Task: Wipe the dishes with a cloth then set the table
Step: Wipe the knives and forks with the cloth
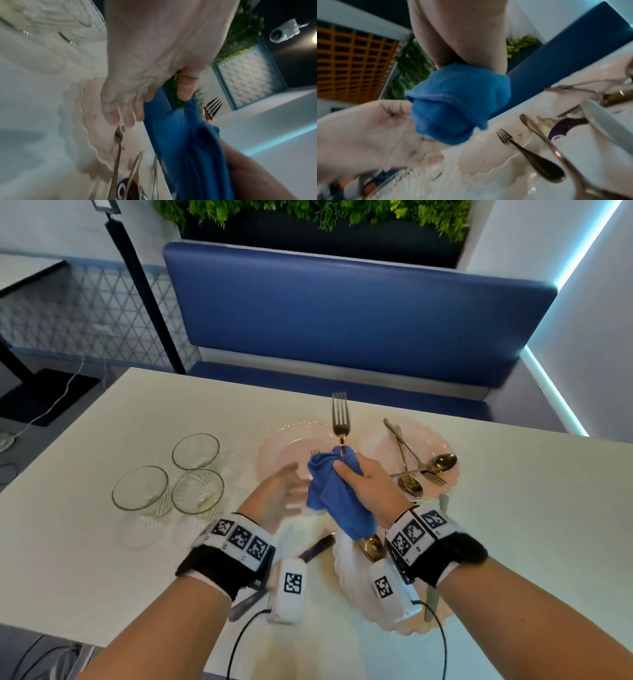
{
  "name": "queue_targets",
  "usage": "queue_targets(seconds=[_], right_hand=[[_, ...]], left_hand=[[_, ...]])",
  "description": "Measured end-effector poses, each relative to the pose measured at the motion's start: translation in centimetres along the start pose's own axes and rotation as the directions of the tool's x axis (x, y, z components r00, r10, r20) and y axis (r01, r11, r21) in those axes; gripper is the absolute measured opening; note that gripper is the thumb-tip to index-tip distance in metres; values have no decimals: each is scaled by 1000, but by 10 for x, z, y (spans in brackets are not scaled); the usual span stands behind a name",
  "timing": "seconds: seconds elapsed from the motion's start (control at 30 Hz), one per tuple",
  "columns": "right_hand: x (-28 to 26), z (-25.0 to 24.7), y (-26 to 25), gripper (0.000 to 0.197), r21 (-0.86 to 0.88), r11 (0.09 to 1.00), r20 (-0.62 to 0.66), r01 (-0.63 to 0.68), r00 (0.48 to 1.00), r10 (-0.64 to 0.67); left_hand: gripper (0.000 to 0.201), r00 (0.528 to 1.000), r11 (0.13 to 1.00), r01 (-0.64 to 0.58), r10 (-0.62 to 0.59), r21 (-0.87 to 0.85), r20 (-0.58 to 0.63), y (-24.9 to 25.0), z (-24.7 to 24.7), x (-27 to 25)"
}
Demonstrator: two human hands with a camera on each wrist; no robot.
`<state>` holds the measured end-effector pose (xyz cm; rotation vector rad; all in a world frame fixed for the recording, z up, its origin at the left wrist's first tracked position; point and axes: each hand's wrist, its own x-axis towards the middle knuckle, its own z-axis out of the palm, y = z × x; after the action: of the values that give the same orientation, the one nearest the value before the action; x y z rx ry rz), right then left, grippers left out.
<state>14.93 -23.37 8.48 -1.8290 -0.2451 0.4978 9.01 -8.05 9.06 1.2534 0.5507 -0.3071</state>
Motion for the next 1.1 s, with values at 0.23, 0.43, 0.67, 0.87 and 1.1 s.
queue_targets(seconds=[0.23, 0.43, 0.67, 0.87, 1.1], right_hand=[[-10, 31, 3, 26, -194, 970, 212, 146, 972, -104], [-21, 19, 25, 31, -310, 945, 374, 102, 927, 22], [-20, -39, 24, 34, 207, 944, 160, -258, 961, 228], [-17, -62, 14, 24, 267, 933, 82, -240, 971, 226], [-16, -70, 13, 39, 374, 894, 52, -247, 968, 246]], left_hand=[[20, 979, 980, -200, 200, -5, -40, 9, 10, 7], [24, 957, 949, -197, 133, -244, -256, 5, -23, 20], [16, 975, 797, -143, 215, 587, -55, -29, -69, 11], [9, 987, 481, -16, 149, 877, -64, -75, -76, 18], [16, 979, 510, -40, 193, 859, -69, -86, -65, 25]])
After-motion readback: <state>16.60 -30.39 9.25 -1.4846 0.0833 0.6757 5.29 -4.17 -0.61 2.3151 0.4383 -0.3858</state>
